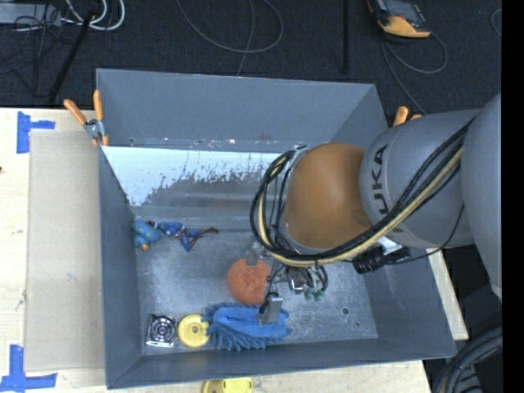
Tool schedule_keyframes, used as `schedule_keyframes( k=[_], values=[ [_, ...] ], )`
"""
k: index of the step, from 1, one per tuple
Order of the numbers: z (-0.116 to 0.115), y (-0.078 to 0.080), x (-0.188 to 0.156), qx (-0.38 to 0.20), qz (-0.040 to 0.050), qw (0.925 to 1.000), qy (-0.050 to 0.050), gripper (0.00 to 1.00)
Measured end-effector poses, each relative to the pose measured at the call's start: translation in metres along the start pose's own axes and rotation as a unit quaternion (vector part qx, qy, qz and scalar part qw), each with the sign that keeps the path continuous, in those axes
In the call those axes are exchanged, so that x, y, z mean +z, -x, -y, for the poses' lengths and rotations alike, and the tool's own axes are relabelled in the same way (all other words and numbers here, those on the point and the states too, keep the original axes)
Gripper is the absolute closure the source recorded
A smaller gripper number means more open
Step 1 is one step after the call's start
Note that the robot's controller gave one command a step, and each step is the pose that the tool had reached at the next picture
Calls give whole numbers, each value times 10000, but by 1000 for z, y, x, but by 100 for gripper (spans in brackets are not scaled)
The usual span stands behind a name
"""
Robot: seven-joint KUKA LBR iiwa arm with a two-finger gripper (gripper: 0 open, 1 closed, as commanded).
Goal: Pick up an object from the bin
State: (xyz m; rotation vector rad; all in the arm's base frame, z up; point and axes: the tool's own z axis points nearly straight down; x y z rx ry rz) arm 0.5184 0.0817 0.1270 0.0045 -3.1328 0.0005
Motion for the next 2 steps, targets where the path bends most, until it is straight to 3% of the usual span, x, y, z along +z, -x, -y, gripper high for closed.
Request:
schedule_keyframes(
  k=[1,2],
  values=[
    [0,2,-4,12,35,10000,3,0],
    [13,18,52,-267,68,9996,12,100]
  ],
)
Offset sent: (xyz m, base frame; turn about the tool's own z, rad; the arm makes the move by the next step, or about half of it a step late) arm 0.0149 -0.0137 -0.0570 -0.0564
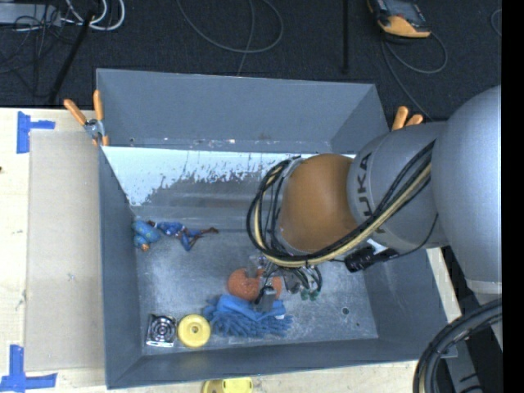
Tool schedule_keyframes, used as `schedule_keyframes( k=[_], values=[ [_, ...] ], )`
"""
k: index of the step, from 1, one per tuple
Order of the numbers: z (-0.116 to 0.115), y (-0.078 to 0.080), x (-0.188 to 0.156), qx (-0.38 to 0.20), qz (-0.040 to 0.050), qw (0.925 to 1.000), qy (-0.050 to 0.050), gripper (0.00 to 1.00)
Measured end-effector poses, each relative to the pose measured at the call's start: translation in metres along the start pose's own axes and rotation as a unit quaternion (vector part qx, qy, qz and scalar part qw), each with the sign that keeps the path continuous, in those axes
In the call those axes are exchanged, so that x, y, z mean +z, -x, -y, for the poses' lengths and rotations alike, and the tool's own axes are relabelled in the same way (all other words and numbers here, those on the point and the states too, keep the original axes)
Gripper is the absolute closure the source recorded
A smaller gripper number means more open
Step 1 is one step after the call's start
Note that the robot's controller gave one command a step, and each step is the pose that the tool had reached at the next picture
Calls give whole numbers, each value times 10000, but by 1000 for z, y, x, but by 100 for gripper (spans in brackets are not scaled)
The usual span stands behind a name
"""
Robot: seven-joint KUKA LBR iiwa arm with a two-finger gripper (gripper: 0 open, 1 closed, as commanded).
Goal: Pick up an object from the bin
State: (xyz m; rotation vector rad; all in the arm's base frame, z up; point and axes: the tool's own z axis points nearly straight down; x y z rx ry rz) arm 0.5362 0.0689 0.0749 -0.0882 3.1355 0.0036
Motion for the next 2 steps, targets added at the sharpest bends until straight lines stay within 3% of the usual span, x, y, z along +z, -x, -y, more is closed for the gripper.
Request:
schedule_keyframes(
  k=[1,2],
  values=[
    [0,0,0,3,0,10000,1,100],
    [26,17,-191,-75,-36,10000,-11,100]
  ],
)
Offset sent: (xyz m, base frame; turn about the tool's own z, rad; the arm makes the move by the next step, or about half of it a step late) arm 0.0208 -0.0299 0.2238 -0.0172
